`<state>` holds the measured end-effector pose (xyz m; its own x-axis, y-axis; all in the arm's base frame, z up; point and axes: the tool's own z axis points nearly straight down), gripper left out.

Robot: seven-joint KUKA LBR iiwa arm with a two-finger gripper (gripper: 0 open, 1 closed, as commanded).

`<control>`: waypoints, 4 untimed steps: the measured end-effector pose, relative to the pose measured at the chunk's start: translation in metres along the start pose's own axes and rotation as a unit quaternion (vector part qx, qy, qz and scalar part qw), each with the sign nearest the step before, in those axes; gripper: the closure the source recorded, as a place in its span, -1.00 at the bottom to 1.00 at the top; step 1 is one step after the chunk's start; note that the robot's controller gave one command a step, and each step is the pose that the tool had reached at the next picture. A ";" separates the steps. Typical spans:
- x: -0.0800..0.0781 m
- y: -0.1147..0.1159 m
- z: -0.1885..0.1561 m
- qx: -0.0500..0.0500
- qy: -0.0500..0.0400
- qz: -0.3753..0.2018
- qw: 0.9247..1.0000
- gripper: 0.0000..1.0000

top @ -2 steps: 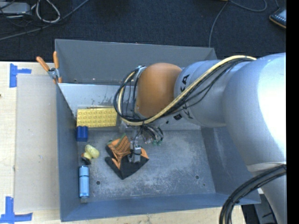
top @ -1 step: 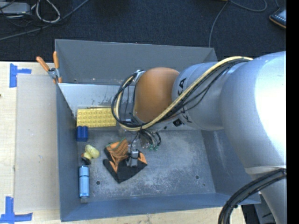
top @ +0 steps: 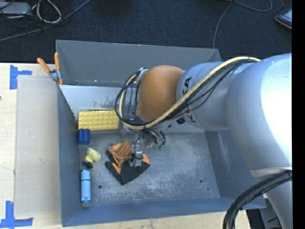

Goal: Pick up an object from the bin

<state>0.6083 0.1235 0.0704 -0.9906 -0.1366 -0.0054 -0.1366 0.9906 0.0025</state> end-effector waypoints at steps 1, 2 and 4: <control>0.009 0.004 -0.001 0.000 0.000 0.025 1.000 1.00; 0.009 0.004 -0.001 0.000 0.000 0.025 1.000 1.00; 0.011 0.004 -0.057 0.000 0.004 0.026 1.000 1.00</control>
Offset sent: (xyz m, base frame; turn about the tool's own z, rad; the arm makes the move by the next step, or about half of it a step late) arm 0.0000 0.0000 0.0000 0.0000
